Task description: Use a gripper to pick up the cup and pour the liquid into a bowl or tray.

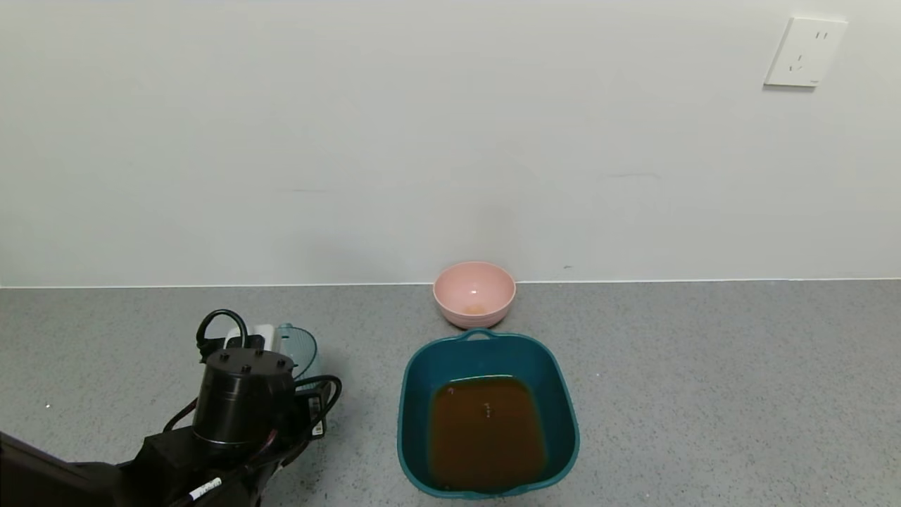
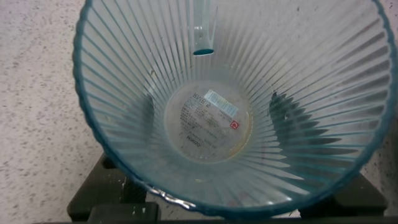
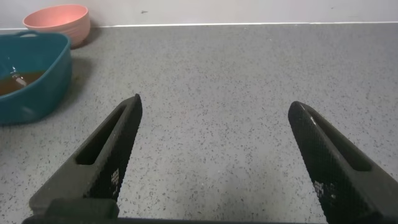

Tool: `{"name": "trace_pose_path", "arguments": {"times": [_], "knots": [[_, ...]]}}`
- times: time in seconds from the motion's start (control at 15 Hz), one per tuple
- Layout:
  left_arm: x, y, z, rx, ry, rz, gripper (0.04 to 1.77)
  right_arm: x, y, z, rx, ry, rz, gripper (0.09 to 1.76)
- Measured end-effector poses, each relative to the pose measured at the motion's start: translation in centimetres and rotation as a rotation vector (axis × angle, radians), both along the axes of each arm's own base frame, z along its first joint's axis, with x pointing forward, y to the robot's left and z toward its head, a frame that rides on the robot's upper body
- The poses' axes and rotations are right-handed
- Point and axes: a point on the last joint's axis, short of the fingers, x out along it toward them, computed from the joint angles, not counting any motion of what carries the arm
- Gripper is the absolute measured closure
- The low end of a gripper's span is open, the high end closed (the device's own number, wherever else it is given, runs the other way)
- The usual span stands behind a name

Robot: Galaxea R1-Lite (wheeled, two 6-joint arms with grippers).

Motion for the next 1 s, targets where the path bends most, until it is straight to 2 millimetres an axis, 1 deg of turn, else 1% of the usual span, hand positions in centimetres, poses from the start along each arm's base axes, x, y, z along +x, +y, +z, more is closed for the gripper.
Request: {"name": "trace_pose_path", "arguments": {"times": [0.2, 0.6, 1.0], "knots": [[0.5, -0.3, -0.9, -0.004, -0.007, 0.001, 0.57, 0.0, 0.0, 0.0, 0.0, 0.0, 0.0, 0.14], [1.2, -0.6, -3.1, 0.017, 0.033, 0.003, 0.57, 0.0, 0.0, 0.0, 0.0, 0.0, 0.0, 0.14], [1.6, -0.8, -3.9, 0.027, 0.046, -0.001, 0.57, 0.0, 0.0, 0.0, 0.0, 0.0, 0.0, 0.14]]}}
